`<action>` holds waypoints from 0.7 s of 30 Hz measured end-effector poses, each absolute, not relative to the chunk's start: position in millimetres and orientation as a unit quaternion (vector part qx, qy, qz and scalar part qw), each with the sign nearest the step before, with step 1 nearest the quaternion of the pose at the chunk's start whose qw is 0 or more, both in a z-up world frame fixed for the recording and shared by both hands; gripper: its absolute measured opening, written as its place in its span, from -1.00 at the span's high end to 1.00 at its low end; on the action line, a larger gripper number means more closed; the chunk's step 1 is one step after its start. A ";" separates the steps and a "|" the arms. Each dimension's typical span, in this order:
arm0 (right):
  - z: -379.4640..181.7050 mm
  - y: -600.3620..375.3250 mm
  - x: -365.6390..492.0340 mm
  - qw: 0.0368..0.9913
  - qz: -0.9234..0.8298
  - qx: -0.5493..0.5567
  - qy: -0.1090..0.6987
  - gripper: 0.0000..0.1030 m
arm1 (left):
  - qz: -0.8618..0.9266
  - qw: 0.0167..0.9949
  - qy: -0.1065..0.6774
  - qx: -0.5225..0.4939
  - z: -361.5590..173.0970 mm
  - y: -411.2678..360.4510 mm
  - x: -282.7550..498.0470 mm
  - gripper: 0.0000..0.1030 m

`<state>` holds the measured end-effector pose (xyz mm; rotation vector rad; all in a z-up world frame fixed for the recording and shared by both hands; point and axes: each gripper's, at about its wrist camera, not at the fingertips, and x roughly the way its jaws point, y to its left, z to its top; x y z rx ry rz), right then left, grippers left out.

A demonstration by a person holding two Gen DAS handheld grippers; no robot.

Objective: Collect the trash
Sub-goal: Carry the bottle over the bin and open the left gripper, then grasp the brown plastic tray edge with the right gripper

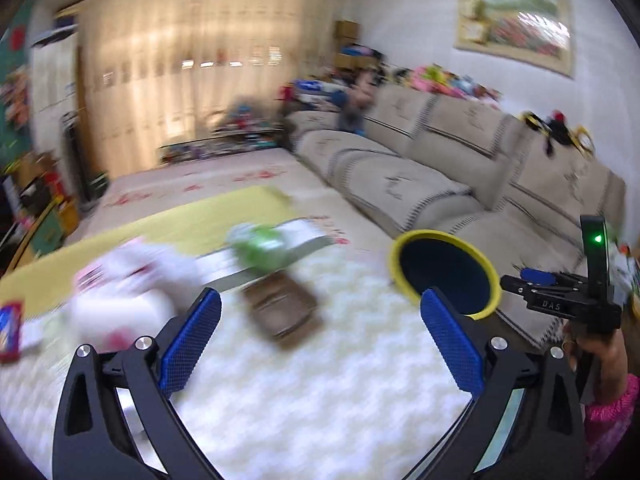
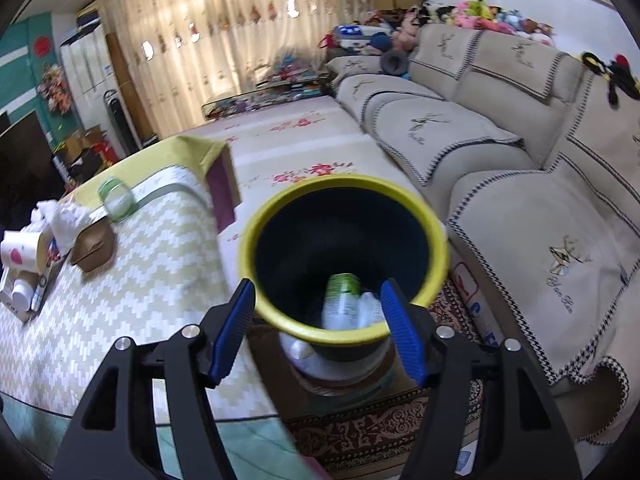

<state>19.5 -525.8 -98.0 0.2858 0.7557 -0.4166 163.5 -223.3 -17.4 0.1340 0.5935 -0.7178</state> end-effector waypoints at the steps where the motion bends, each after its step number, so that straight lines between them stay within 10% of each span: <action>1: -99.0 -520.4 23.9 0.899 -0.195 0.136 0.368 -0.21 | -0.331 0.897 0.286 0.058 -17.9 -201.4 166.0 -0.91; 21: -76.3 -378.4 165.6 0.919 -0.039 0.054 0.389 -0.21 | -0.122 0.956 0.266 -0.017 -69.9 16.8 220.6 -0.91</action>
